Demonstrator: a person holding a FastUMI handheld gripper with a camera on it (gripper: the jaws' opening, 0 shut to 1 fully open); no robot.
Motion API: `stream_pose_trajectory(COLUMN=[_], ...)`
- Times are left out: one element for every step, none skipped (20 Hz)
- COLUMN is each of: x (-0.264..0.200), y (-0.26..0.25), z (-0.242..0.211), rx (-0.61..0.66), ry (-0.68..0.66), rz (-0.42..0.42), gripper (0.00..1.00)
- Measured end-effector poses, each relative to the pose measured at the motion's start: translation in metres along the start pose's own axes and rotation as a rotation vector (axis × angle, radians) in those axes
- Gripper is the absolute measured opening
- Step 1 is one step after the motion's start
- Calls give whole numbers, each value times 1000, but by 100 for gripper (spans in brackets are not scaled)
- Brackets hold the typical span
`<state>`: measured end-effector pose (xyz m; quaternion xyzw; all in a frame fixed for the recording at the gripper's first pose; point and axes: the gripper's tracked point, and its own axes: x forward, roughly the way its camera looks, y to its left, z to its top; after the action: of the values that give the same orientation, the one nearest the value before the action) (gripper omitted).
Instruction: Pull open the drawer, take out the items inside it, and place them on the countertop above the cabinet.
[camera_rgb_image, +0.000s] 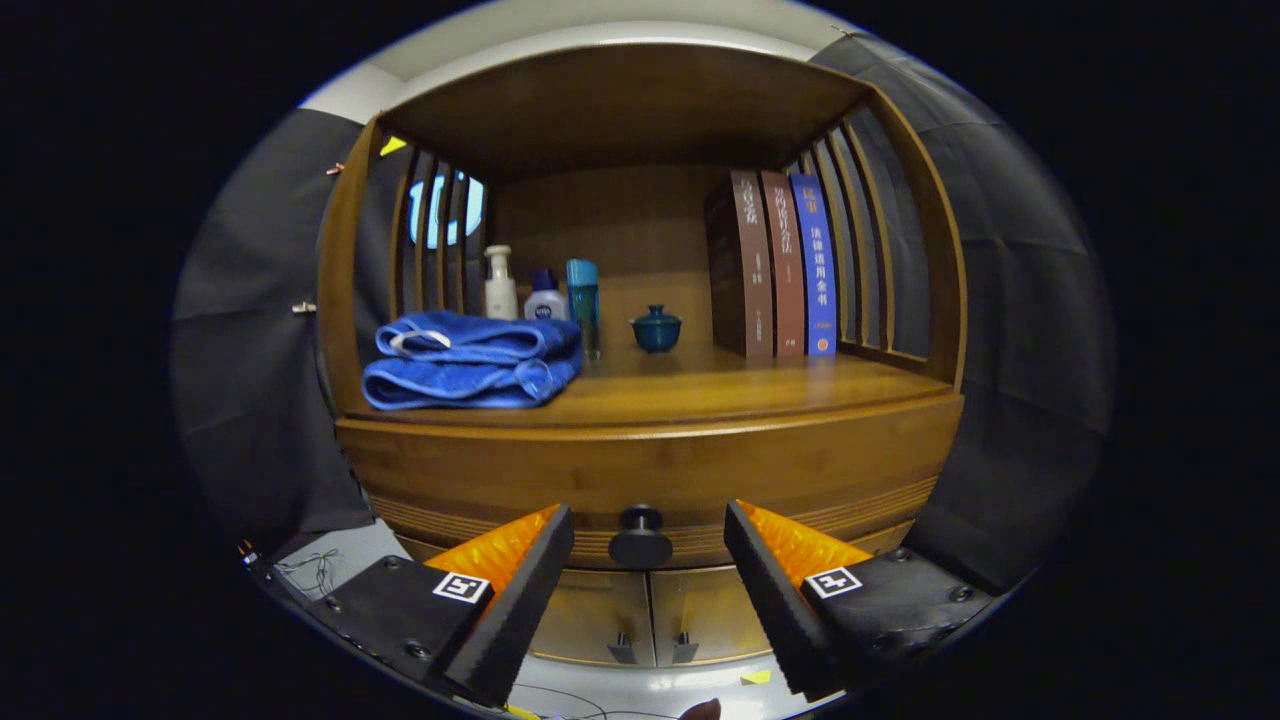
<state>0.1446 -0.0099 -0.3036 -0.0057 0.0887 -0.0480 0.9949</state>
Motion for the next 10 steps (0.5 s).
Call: stream_pose_trajectory(x=[6,10,21,21,23,20,28,25,27,22], y=[0,-2,0,1,6,6,3,2,5,4], z=[-8,-11,-19,-21,-25,-23,-25,-26,-25,-17], rx=[3,3,9,15,26,21,2,-9,-18,-12], ry=[18,29,43,58,70,66,63,70,62,62], rz=[-2,-8,-6,-5,15,3,-12,-16,-12,-5], gripper=[95,92,83,74,71,62,52,52,44,37])
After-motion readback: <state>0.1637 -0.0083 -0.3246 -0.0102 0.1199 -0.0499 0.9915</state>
